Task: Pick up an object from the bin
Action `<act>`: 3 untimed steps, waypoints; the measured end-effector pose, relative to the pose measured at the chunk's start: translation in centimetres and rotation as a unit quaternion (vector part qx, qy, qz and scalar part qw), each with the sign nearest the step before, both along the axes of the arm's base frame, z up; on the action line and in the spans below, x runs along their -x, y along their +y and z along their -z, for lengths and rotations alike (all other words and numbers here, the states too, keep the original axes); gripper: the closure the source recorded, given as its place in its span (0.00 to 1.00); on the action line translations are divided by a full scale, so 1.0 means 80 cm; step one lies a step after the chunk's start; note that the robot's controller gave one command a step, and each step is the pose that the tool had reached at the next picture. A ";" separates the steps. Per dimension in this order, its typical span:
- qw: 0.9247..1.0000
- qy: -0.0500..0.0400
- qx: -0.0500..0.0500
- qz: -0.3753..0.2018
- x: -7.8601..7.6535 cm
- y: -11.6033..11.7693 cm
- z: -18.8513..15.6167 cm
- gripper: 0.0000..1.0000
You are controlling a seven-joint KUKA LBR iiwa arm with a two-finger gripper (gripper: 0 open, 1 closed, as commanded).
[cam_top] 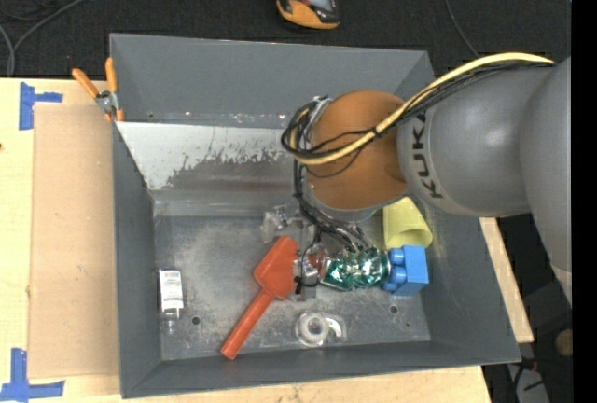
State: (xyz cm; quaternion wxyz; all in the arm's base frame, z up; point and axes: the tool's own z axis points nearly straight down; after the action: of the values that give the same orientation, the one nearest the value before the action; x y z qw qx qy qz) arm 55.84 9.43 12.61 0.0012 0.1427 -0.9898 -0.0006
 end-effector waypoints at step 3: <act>0.962 -0.001 -0.002 -0.272 -0.038 -0.002 0.071 0.00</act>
Offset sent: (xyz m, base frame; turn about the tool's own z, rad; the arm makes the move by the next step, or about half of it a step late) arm 0.0371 0.0094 -0.0261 -0.2408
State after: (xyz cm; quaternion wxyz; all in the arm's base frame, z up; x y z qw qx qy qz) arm 58.92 9.27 6.90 0.0006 0.4063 -0.9137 -0.0019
